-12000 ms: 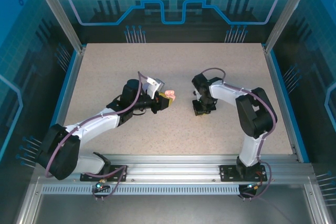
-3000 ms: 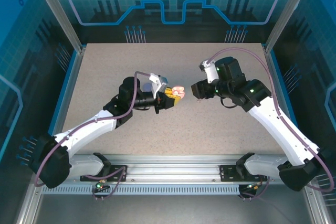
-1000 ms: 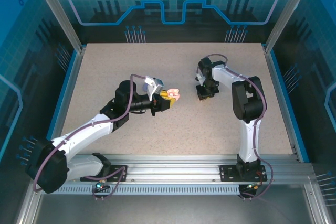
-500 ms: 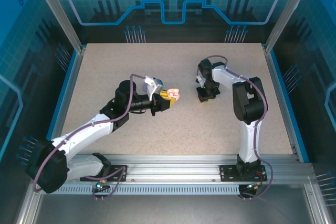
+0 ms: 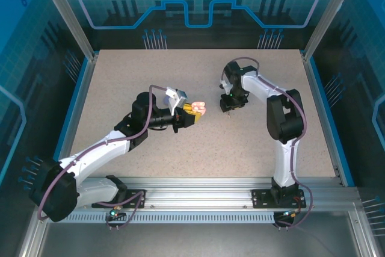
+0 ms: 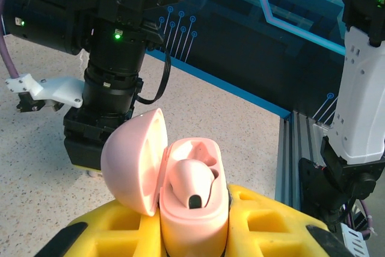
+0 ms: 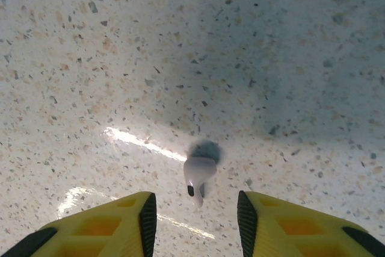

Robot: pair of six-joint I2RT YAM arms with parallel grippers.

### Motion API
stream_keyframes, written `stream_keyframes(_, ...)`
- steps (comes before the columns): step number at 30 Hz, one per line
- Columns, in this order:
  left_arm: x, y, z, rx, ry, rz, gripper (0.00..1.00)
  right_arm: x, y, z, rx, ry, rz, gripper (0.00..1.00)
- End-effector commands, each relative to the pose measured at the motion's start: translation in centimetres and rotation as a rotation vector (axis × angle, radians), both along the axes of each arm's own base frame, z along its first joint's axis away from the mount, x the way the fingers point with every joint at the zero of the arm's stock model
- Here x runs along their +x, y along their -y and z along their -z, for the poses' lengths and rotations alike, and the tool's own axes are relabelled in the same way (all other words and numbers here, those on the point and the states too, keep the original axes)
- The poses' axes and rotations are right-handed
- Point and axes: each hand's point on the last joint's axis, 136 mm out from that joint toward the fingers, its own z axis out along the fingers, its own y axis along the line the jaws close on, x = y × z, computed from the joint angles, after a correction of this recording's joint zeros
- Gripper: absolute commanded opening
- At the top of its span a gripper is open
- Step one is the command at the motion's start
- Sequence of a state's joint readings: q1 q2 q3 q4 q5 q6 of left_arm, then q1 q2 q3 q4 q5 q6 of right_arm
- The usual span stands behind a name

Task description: Insert wireless bluetooth earbuds into charging case

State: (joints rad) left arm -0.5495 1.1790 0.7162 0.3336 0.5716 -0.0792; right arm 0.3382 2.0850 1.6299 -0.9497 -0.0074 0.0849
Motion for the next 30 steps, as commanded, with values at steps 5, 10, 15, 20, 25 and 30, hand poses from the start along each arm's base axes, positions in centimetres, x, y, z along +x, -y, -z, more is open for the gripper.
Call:
stream_keyframes(5, 0.3, -0.3, 0.0, 0.007, -0.001, -0.017, 0.07, -0.4, -0.3, 1.6, -0.064, -0.068, -0.010, 0.45)
stream_keyframes(10, 0.3, -0.4, 0.0, 0.011, -0.003, -0.017, 0.07, -0.3, -0.5, 2.2, -0.088, -0.079, -0.016, 0.45)
stream_keyframes(15, 0.3, -0.3, 0.0, 0.010, 0.000, -0.018, 0.07, -0.3, -0.7, 2.5, -0.110, -0.082, -0.022, 0.45)
stream_keyframes(20, 0.3, -0.3, 0.0, 0.011, -0.001, -0.018, 0.07, -0.4, -0.6, 3.1, -0.142, -0.095, -0.027, 0.43)
stream_keyframes(25, 0.4, -0.4, -0.1, 0.012, 0.002, -0.020, 0.07, -0.4, -0.3, 3.5, -0.187, -0.099, -0.031, 0.38)
stream_keyframes(30, 0.4, -0.3, -0.1, 0.012, 0.002, -0.019, 0.07, -0.8, 0.1, 3.7, -0.214, -0.113, -0.025, 0.38)
